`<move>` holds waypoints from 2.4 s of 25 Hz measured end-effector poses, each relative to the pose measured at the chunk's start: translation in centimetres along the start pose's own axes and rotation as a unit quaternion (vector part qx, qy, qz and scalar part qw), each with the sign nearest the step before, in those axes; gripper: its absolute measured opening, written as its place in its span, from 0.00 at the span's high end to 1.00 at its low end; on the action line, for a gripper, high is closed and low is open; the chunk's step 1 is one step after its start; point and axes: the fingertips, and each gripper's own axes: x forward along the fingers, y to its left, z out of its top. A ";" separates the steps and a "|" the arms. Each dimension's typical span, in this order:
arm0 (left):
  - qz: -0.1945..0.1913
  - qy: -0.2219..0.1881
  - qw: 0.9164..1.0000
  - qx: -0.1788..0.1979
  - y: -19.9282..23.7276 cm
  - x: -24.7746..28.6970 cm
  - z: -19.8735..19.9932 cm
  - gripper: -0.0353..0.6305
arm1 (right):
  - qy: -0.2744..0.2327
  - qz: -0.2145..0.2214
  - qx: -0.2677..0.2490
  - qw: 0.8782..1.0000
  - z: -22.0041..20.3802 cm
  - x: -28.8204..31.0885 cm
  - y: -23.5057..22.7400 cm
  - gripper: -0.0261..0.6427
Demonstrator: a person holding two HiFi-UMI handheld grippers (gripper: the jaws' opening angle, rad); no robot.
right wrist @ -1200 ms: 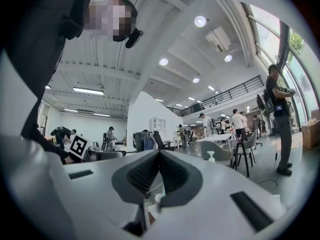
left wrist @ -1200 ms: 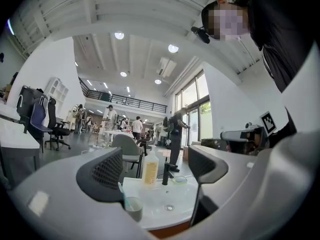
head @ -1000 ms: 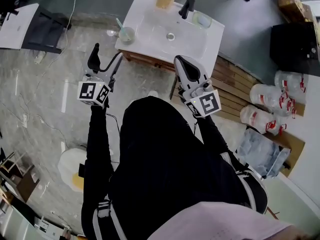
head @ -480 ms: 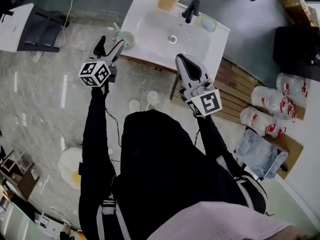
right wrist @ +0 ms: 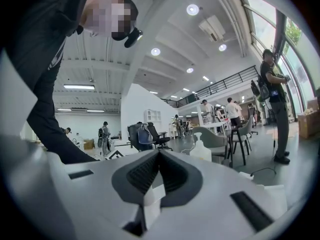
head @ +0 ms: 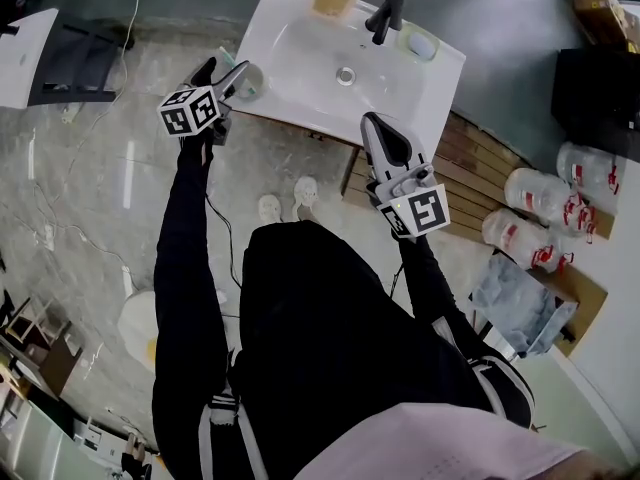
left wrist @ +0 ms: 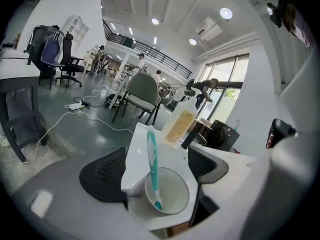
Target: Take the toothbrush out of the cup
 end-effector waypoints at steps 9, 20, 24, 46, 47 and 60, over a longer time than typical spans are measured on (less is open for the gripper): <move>0.036 0.009 0.999 0.033 1.3 0.9 -0.3 0.75 | -0.001 -0.012 0.004 1.000 0.0 -0.4 -1.5 0.96; -0.001 -0.004 0.997 0.076 -1.0 0.5 1.0 0.86 | -0.004 -0.013 -0.001 1.000 0.5 -0.6 -1.6 0.96; -0.007 -0.024 0.996 0.087 -1.5 -0.8 2.2 0.86 | -0.008 -0.012 -0.005 1.000 1.0 -0.7 -1.0 0.96; -0.031 -0.247 0.936 0.249 -21.0 -26.9 11.0 0.86 | -0.074 -0.013 -0.014 0.997 10.4 -6.1 6.6 0.95; -0.028 -0.248 0.934 0.257 -21.7 -27.9 10.7 0.86 | -0.075 -0.012 -0.015 0.997 10.7 -6.4 7.1 0.95; -0.030 -0.245 0.929 0.275 -26.2 -33.0 7.4 0.86 | -0.086 -0.028 -0.016 0.996 12.1 -9.6 10.1 0.96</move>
